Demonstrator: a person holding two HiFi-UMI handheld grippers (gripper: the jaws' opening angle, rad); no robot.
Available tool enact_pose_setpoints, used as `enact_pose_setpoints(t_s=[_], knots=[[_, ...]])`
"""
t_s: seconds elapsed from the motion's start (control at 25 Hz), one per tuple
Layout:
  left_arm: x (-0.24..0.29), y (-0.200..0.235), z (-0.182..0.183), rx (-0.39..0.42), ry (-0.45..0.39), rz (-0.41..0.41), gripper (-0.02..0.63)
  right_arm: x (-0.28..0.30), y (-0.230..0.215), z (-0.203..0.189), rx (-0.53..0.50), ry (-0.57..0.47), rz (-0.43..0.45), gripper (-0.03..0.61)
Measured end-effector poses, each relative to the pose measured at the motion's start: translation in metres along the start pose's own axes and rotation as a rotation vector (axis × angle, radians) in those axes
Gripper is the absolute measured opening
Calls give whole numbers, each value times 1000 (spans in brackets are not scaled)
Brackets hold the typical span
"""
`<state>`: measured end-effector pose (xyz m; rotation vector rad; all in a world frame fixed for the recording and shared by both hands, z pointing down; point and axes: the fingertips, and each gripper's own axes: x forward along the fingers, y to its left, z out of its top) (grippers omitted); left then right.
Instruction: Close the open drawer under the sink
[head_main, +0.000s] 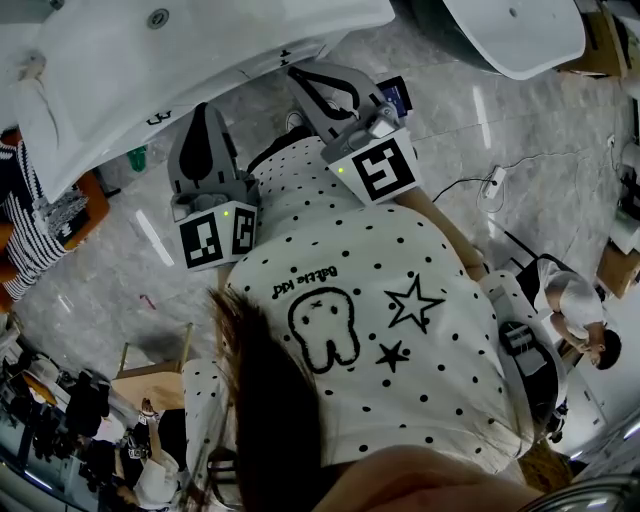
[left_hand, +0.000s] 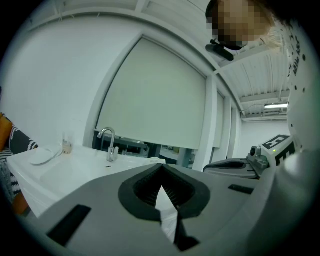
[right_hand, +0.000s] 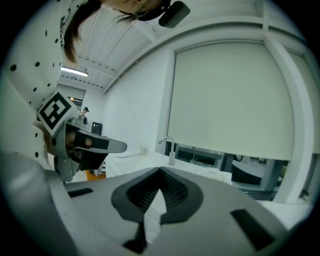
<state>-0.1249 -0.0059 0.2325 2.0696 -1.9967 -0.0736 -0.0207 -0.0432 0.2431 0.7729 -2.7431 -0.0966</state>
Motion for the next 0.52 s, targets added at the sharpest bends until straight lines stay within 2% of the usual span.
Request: enact_pose_setpoints(t_s=[0.32,0.52], knots=[[5,-5,10,7,-46,-16,5,0,0,-1,3,-2,-3,12],[5,-6,9,8,-40,-16,5,-1,-2,0,2,-7,-9,12]])
